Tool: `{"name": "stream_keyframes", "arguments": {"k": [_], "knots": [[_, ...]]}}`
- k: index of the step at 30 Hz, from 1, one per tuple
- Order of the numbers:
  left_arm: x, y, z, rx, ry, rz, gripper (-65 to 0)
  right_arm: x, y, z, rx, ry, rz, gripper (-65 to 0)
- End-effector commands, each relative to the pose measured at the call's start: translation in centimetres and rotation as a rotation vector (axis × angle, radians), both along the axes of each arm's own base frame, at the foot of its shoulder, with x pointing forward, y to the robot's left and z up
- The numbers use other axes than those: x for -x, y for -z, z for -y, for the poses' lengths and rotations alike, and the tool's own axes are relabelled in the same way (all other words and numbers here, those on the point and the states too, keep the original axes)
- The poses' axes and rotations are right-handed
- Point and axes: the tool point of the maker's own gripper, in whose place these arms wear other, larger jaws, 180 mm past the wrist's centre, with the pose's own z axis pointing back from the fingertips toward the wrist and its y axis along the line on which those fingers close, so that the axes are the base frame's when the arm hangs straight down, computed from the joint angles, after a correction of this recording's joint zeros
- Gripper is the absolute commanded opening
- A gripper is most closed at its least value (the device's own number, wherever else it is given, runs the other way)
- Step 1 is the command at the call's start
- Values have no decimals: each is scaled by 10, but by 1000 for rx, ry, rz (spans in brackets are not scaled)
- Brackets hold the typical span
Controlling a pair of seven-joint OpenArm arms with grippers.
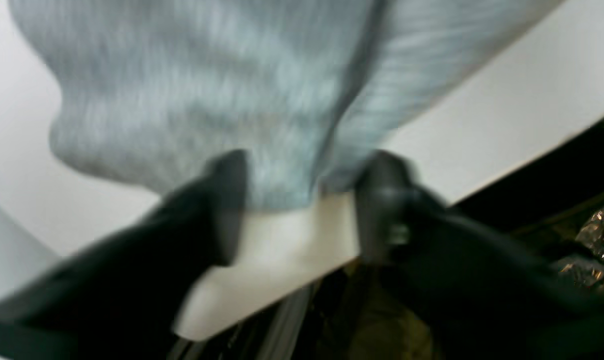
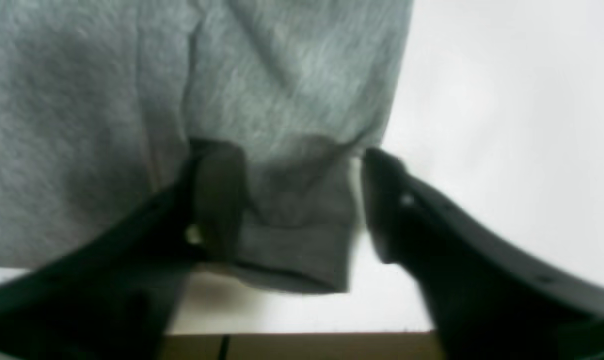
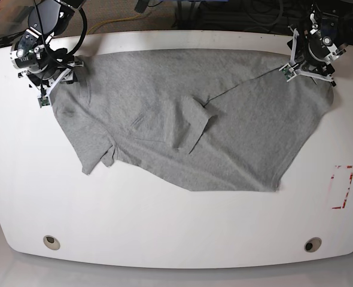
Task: Fold the T-shirt properly
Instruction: 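Open both grippers and release the shirt edge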
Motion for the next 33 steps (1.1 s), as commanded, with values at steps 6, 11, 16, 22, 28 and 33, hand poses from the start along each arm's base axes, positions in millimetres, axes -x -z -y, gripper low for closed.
{"name": "stream_keyframes", "arguments": {"k": [6,11,16,22,28,33], "knots": [[-12,-22,-33,-53,-77,73,-178,-19,-30,22,27,94,123,-165],[-21,-29,-36,-49,-102,111,-178,-34,-36,28,14,125,165,-165],[-39,-38,-37,-15,-171,186,-179,-57,-32,29,-41,136,184,-165],[-58,-53,-45,46,-322,303,-179,-77,-20,27,-114,145,180,-228],[-75,-64,-45,100,-402,385,-179,-91,-17,39,-133,152,195,-228],[-93,-77,-43,135,-433,451,-179,-99,-6,48,-174,164,179,-228]]}}
